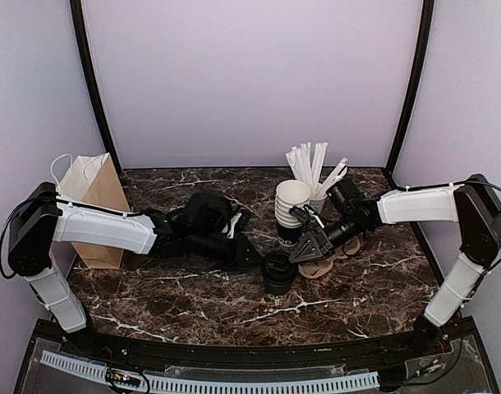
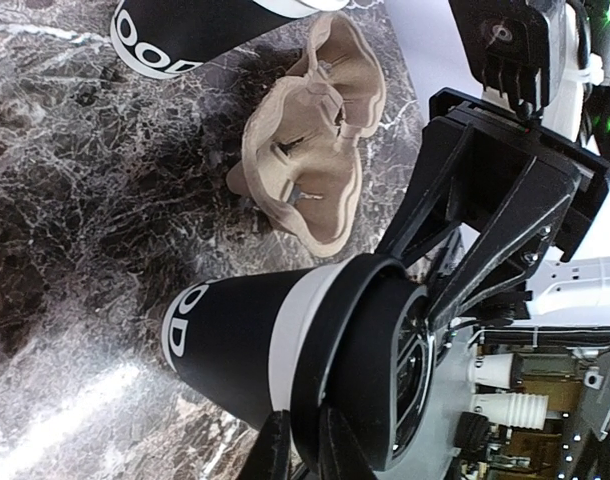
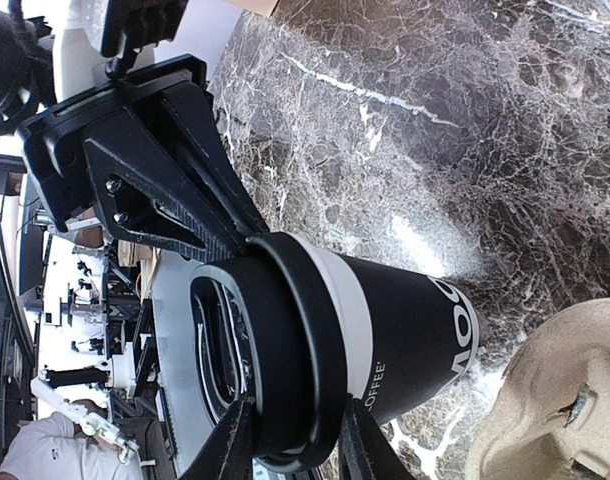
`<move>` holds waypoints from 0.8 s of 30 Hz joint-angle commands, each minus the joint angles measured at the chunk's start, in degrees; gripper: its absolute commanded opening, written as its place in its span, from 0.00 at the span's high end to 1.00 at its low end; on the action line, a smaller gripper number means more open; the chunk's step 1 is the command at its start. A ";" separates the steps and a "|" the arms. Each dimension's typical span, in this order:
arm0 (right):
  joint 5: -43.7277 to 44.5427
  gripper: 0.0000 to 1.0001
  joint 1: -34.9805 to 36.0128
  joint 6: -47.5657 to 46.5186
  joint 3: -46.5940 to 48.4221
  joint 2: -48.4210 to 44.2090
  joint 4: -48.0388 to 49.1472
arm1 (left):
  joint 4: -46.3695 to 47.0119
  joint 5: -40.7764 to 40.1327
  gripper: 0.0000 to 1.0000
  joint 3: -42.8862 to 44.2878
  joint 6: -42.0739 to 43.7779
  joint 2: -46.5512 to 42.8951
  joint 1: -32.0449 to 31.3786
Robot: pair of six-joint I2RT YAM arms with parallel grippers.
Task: Pack the takeout coffee
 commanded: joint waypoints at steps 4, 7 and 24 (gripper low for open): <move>12.87 0.71 1.83 0.02 -2.78 4.91 -1.77 | -6.49 0.55 0.87 -6.67 -3.10 8.21 -0.31; 14.50 0.71 1.81 0.05 -3.71 4.59 -1.24 | -5.90 1.80 0.87 -6.91 -3.84 9.58 -0.26; 4.98 0.49 1.96 -4.66 -2.53 -7.34 -0.99 | -8.87 -1.66 0.78 1.13 7.99 0.77 -0.43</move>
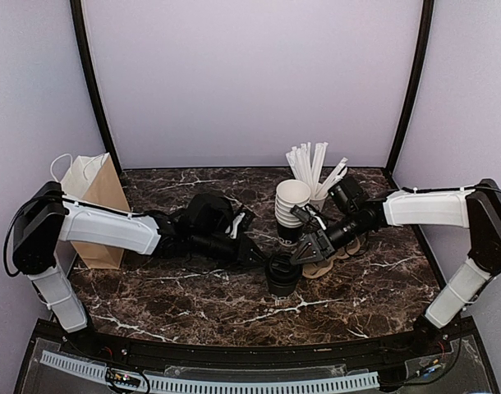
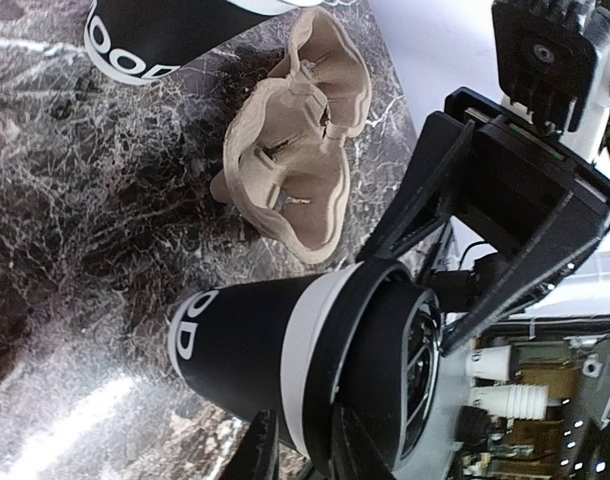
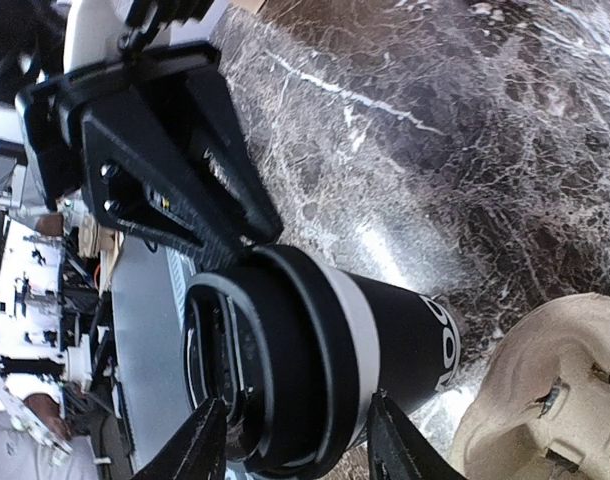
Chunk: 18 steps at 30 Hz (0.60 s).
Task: Pack the takeout coffee
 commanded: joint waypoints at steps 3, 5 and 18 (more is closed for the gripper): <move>-0.40 0.45 0.83 -1.34 -2.42 -3.76 0.24 | -15.55 -4.27 0.76 4.55 10.09 -0.84 -1.08; -1.16 0.42 0.87 -1.33 -2.78 -3.85 0.35 | -16.08 -4.57 0.76 5.78 10.86 -0.84 -0.98; -2.34 0.43 0.87 -2.77 -2.86 -1.54 -0.98 | -11.24 -0.68 0.72 7.44 12.04 -1.71 -0.32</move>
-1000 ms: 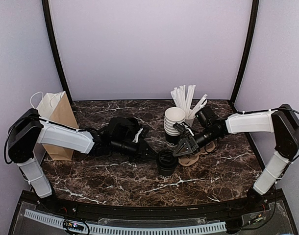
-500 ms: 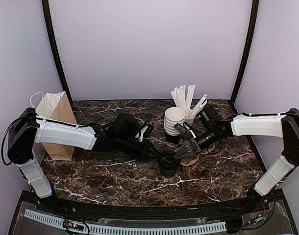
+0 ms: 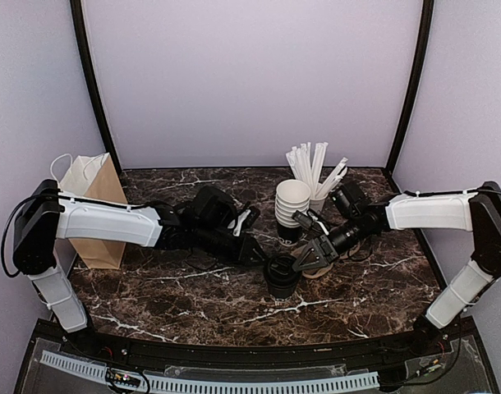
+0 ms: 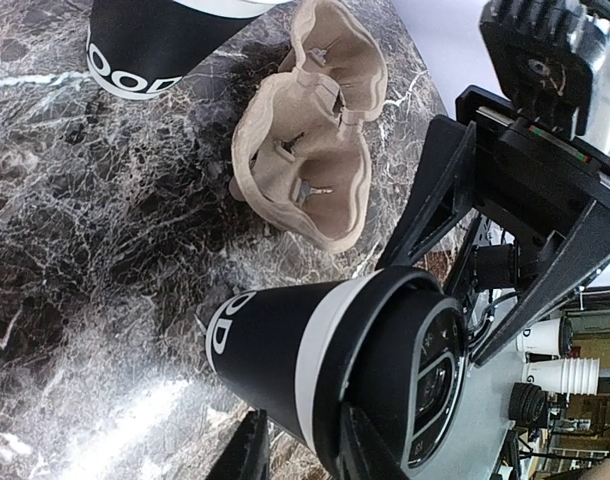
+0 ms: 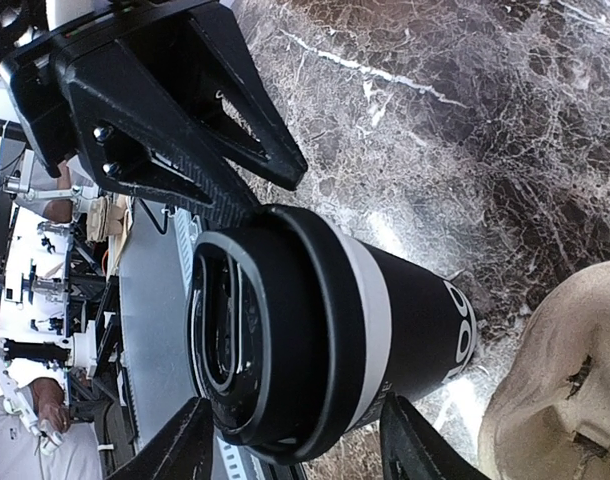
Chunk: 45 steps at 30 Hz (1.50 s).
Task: Pack the takeout coffee
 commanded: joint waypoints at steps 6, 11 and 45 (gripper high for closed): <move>0.03 0.44 0.35 -2.69 -0.37 -0.08 -1.57 | 3.86 4.51 0.70 1.65 4.38 -3.09 0.30; -0.08 0.44 0.35 -2.69 0.15 0.24 -2.07 | 1.88 4.22 0.68 3.55 5.95 -2.79 0.29; 4.47 0.37 -0.97 -19.83 2.24 -3.53 -13.49 | -16.02 -5.27 0.56 5.84 5.68 -1.57 -4.75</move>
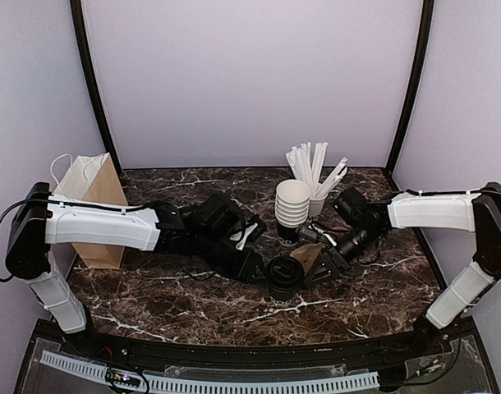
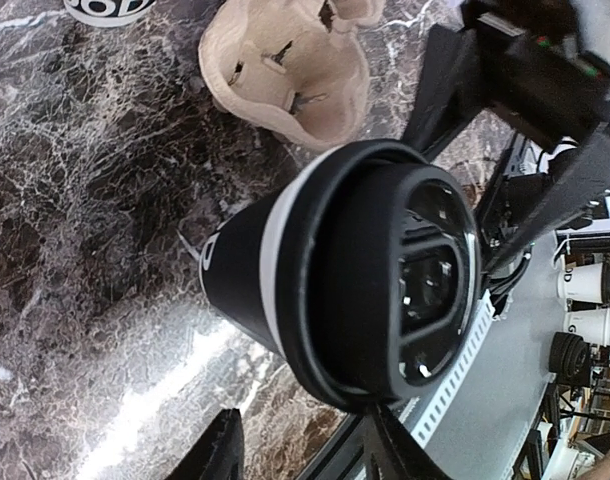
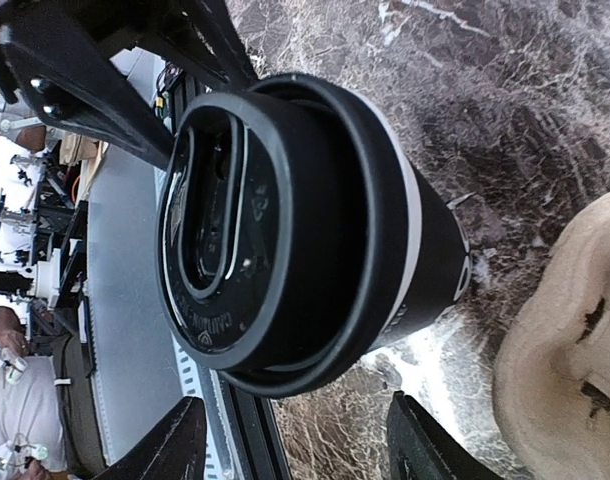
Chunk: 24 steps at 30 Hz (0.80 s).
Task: Pack the takeout coffee
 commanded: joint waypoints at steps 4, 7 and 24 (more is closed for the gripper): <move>1.90 0.37 -0.51 -1.14 2.40 -4.06 1.68 | -4.16 0.15 0.57 5.30 3.15 3.50 2.42; 1.78 0.37 -0.60 -1.10 2.39 -4.26 1.79 | -5.66 -0.01 0.57 6.28 4.53 4.29 3.99; 3.22 0.52 -6.62 8.61 -0.11 -6.55 6.82 | -5.54 2.38 0.57 8.56 2.76 3.00 11.07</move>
